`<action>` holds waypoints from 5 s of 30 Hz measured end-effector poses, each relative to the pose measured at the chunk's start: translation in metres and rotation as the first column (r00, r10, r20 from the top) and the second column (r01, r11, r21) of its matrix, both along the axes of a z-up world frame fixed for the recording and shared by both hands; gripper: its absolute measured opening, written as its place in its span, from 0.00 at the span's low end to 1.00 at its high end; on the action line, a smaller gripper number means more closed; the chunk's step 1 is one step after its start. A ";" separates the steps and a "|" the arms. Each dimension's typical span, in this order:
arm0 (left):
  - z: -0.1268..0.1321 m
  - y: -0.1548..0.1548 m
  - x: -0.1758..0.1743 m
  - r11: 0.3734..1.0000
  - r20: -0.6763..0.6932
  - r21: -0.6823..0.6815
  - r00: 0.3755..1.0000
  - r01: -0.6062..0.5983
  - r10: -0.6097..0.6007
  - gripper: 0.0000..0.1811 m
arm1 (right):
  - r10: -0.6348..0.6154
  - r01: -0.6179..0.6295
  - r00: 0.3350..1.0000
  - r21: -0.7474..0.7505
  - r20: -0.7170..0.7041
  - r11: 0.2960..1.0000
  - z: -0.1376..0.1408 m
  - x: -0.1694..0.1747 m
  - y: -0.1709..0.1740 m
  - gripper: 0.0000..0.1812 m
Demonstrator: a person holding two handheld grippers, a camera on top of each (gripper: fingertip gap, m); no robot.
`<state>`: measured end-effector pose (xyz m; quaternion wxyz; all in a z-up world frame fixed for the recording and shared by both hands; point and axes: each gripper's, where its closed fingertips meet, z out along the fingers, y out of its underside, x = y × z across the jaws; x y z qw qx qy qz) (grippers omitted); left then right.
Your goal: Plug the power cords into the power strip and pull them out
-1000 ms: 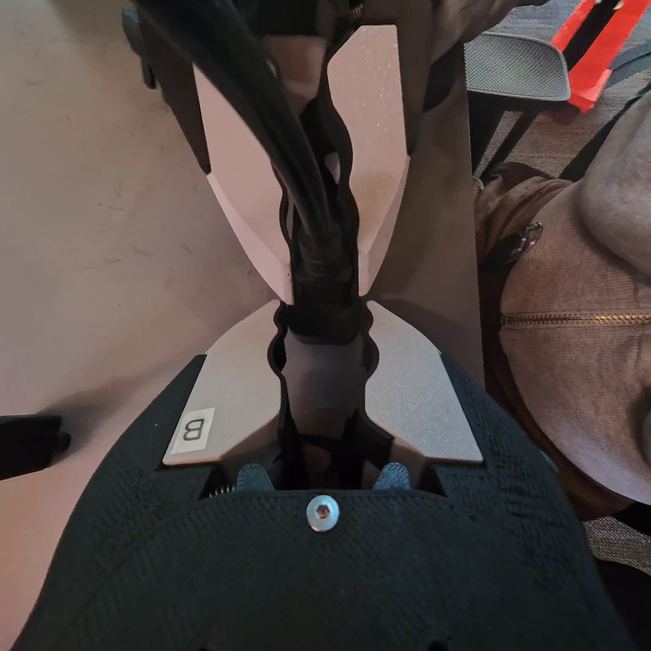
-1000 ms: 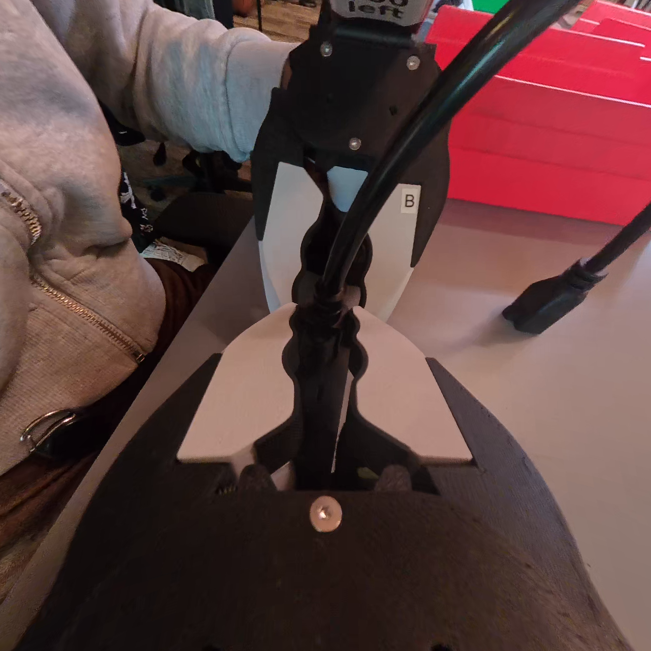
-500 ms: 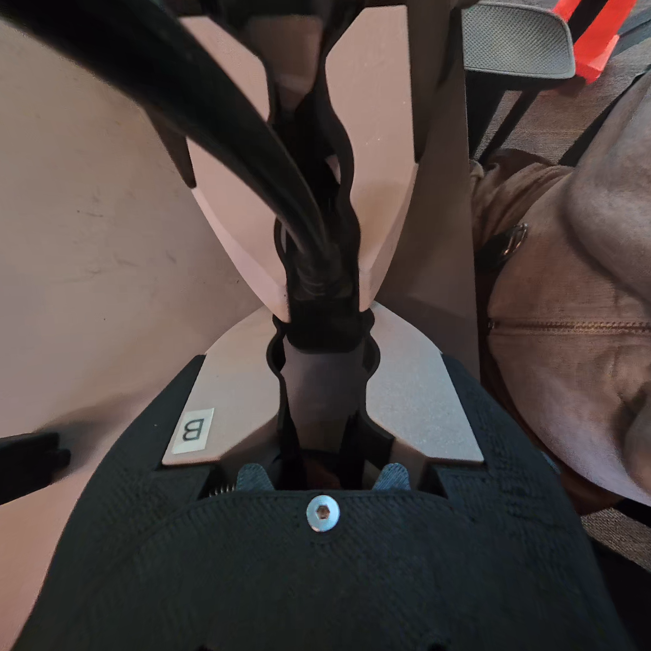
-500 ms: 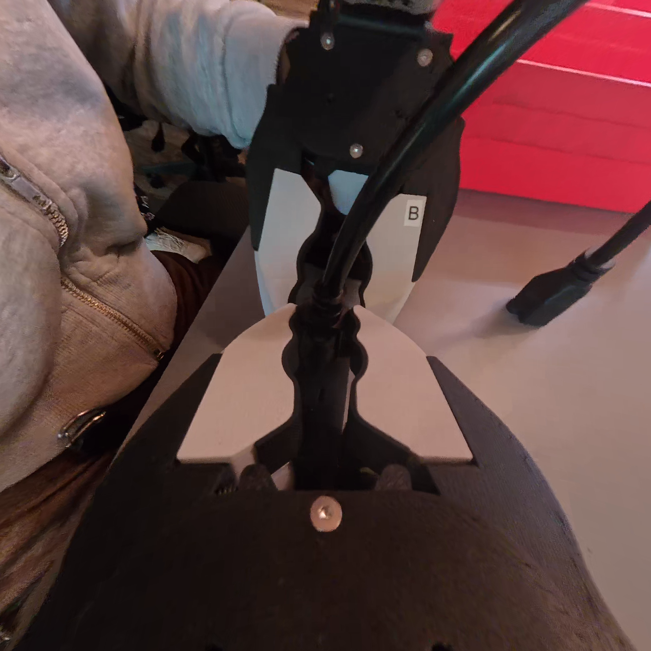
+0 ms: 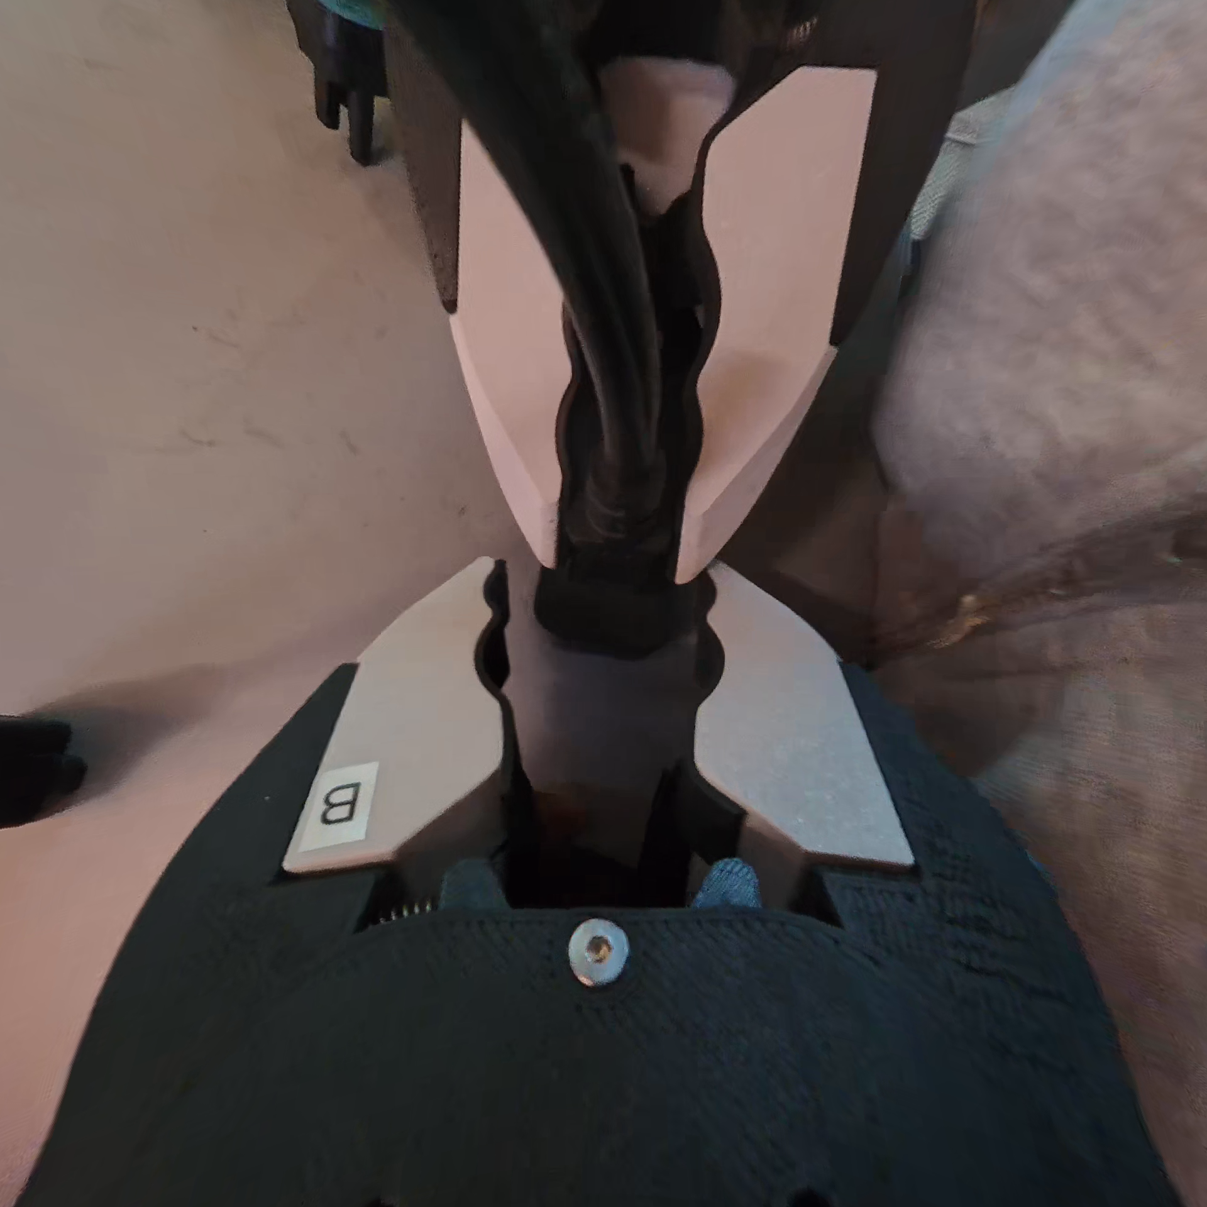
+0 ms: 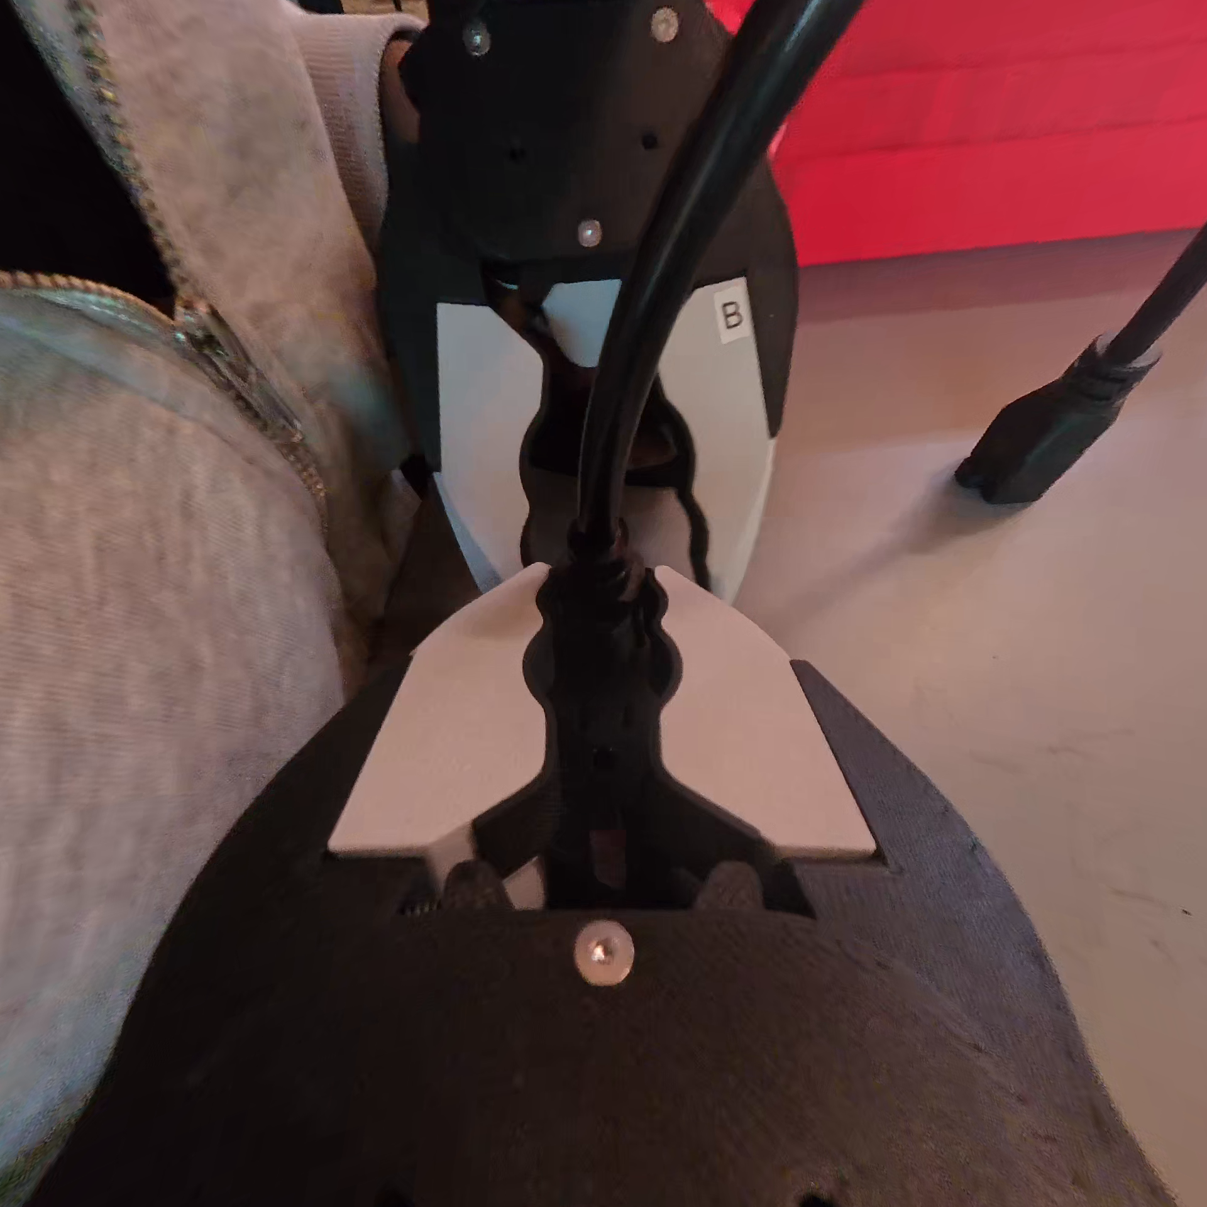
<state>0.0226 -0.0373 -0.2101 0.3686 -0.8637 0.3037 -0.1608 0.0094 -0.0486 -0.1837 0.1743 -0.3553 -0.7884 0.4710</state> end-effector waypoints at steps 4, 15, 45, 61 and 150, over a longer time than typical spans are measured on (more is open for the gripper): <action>0.000 0.000 0.002 1.000 -0.015 0.011 1.000 0.007 -0.007 0.25 | -0.006 0.006 1.000 -0.003 0.000 1.000 0.000 0.000 0.002 0.14; -0.006 0.005 -0.001 0.999 -0.016 -0.026 1.000 -0.020 0.020 0.23 | -0.068 0.054 0.993 0.144 0.097 0.988 -0.003 0.002 0.011 0.14; -0.006 0.006 -0.001 0.998 -0.029 -0.032 0.998 0.051 -0.052 0.23 | -0.097 0.050 0.977 0.239 0.188 0.970 -0.004 0.005 0.014 0.13; -0.005 0.008 -0.001 0.999 -0.019 -0.025 0.999 0.048 -0.048 0.23 | -0.091 0.056 0.980 0.192 0.179 0.980 -0.003 0.004 0.015 0.13; 0.038 0.002 -0.014 0.983 0.135 0.182 0.991 -0.010 -0.015 0.08 | -0.212 -0.024 0.882 0.489 0.421 0.872 -0.034 0.009 0.013 0.24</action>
